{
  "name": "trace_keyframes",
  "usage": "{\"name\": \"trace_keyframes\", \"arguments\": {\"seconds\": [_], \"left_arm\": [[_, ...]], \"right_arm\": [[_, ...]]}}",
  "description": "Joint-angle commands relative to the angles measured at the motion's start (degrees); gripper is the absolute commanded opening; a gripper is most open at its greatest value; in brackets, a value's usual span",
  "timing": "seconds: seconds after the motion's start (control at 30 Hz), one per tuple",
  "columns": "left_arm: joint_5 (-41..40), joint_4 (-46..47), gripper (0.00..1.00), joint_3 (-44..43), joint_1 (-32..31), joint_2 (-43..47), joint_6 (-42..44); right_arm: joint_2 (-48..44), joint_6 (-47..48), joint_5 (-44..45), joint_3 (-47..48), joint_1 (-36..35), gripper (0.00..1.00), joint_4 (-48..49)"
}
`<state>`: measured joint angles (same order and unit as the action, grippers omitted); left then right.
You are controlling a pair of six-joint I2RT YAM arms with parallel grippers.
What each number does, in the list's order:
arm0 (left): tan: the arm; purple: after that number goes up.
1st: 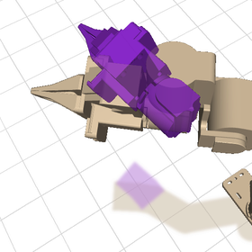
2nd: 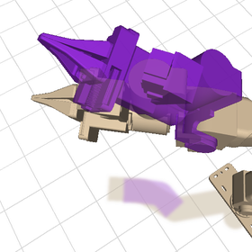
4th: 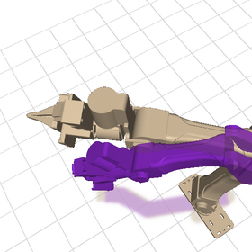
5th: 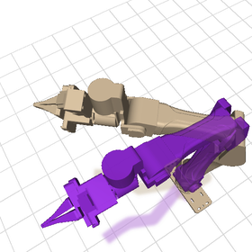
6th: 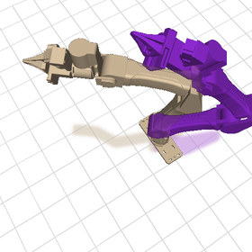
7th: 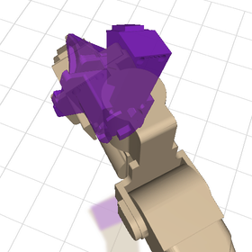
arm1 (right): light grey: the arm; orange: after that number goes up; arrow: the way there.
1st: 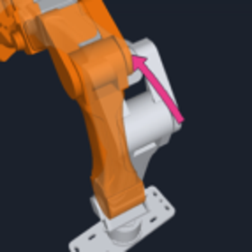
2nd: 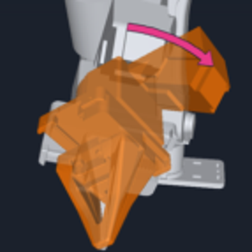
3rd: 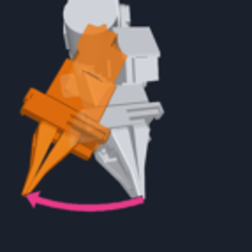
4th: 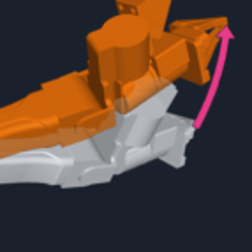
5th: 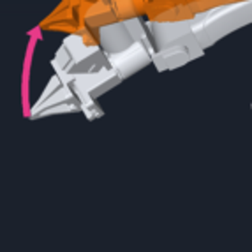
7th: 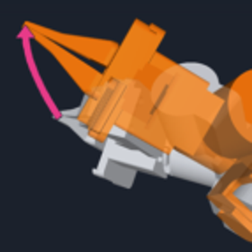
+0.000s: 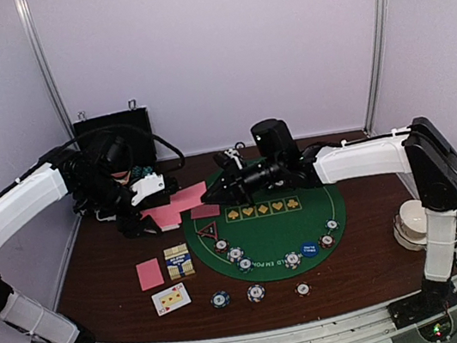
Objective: Distribute texas hold em gaming equipment
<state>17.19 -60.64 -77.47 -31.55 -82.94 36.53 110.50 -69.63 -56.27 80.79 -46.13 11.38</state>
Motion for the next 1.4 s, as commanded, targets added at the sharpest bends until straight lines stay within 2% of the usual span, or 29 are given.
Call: {"name": "trace_keyframes", "arguments": {"seconds": [0.0,0.27,0.53,0.97,1.27,1.37], "left_arm": [[-0.4,1.6,0.0,-0.2,0.0,0.5,0.3],[-0.5,1.4,0.0,-0.3,0.1,0.7,0.5],[-0.2,1.1,0.0,-0.3,0.1,1.3,0.6],[0.2,0.7,0.0,-0.4,0.1,1.3,0.6],[0.5,0.7,0.0,-0.4,0.1,1.1,0.7],[0.8,0.7,0.0,-0.5,0.0,1.1,0.7]], "right_arm": [[-4.2,0.8,-1.3,-3.0,4.0,0.0,1.3],[-3.5,8.8,-2.5,-4.5,16.6,0.0,-7.4],[7.4,21.8,2.2,7.4,25.8,0.0,-24.1],[23.5,27.6,7.7,29.0,28.5,0.0,-36.0],[28.8,30.8,10.5,36.1,29.2,0.0,-43.0],[28.8,32.7,11.8,37.1,29.3,0.08,-46.2]]}}
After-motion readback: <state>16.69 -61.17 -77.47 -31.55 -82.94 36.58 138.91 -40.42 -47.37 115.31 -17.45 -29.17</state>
